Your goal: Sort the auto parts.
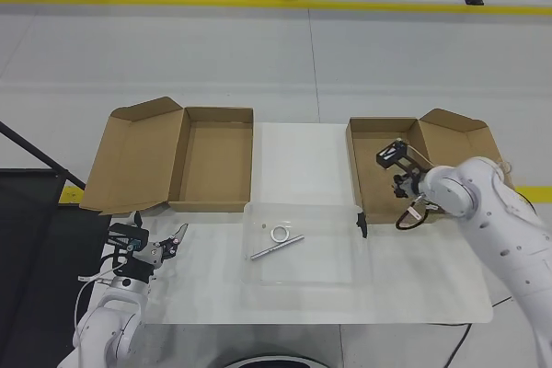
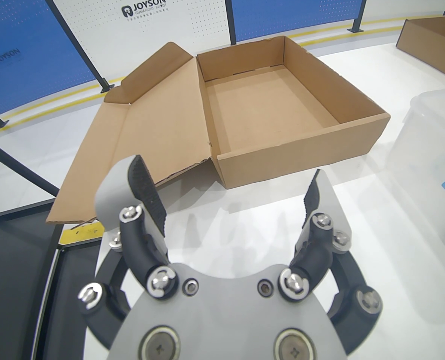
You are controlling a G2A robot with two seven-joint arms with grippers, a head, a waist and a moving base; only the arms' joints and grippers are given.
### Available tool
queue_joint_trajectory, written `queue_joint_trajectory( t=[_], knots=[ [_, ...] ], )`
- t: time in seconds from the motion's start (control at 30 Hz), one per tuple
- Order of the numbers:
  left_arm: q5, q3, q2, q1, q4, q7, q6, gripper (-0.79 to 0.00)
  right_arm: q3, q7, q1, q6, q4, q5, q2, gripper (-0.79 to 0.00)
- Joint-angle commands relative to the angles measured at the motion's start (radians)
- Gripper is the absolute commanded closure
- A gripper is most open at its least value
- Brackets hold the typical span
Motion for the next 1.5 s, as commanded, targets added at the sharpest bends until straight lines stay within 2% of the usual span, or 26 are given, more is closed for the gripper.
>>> queue_joint_trajectory(
  t=[0.0,0.3,0.43,0.57,0.77,0.87,1.03,1.1,1.23,1.47],
  knots=[
    [0.0,0.0,0.0,0.0,0.0,0.0,0.0,-0.785,-0.022,-0.004,0.02,0.009,0.048,0.009,-0.018,0.0],
    [0.0,0.0,0.0,0.0,0.0,0.0,0.0,-0.785,-0.101,-0.061,0.098,-0.022,0.275,0.049,-0.099,0.0],
    [0.0,0.0,0.0,0.0,0.0,0.0,0.0,-0.785,-0.119,-0.071,0.119,-0.029,0.325,0.052,-0.124,-0.108],
    [0.0,0.0,0.0,0.0,0.0,0.0,0.0,-0.785,-0.127,-0.076,0.133,-0.027,0.358,0.046,-0.142,-0.166],
    [0.0,0.0,0.0,0.0,0.0,0.0,0.0,-0.785,-0.112,-0.082,0.146,-0.016,0.356,0.019,-0.145,-0.28],
    [0.0,0.0,0.0,0.0,0.0,0.0,0.0,-0.785,-0.085,-0.089,0.142,-0.015,0.322,0.008,-0.134,-0.305],
    [0.0,0.0,0.0,0.0,0.0,0.0,0.0,-0.785,-0.008,-0.098,0.103,-0.03,0.212,-0.011,-0.093,-0.388],
    [0.0,0.0,0.0,0.0,0.0,0.0,0.0,-0.785,0.039,-0.11,0.068,-0.046,0.147,-0.014,-0.069,-0.57],
    [0.0,0.0,0.0,0.0,0.0,0.0,0.0,-0.785,0.16,-0.166,-0.046,-0.104,-0.032,-0.018,-0.011,-0.785],
    [0.025,-0.013,0.004,-0.016,-0.033,0.012,-0.087,-0.785,0.415,-0.369,-0.336,-0.287,-0.357,-0.067,0.083,-0.785]
  ],
)
